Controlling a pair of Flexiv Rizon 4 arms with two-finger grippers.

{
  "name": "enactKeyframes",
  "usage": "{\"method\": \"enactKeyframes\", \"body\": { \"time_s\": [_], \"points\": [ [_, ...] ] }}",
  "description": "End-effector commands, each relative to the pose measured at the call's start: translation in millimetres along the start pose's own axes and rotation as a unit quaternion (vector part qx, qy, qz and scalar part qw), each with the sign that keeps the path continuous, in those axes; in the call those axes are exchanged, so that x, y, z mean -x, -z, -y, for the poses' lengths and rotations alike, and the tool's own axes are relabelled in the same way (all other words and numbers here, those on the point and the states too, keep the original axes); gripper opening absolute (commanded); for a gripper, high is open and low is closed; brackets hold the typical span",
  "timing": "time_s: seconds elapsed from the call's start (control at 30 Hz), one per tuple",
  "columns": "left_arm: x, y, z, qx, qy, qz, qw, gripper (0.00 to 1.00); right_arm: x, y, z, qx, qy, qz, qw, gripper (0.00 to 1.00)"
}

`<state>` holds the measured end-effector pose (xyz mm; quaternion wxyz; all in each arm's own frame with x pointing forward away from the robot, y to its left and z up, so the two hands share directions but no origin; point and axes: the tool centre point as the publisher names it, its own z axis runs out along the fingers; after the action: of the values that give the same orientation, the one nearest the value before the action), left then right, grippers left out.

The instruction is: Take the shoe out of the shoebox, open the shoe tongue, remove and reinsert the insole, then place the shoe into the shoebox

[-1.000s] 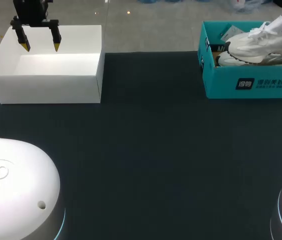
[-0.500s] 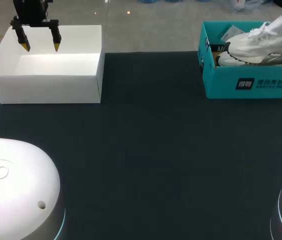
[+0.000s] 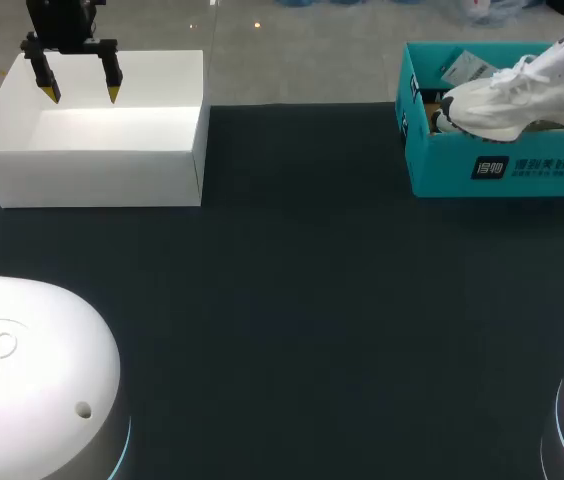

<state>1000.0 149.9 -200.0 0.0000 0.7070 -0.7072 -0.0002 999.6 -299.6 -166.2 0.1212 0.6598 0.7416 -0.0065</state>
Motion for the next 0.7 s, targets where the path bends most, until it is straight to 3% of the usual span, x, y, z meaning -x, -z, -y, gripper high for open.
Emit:
{"method": "enactKeyframes", "body": {
  "time_s": [0.03, 0.4, 0.7],
  "points": [
    [0.1, 0, 0, 0.0, 0.0, 0.0, 1.0, 1.0, -22.7, 13, 69.3, 0.04, 0.006, 0.011, 0.999, 0.0],
    [0.1, 0, 0, 0.0, 0.0, 0.0, 1.0, 1.0, -111.6, 20, 170.2, 0.041, 0.089, 0.011, 0.995, 0.0],
    [0.1, 0, 0, 0.0, 0.0, 0.0, 1.0, 1.0, -178.2, 20, 215.1, 0.054, 0.108, 0.021, 0.993, 0.0]
  ]
}}
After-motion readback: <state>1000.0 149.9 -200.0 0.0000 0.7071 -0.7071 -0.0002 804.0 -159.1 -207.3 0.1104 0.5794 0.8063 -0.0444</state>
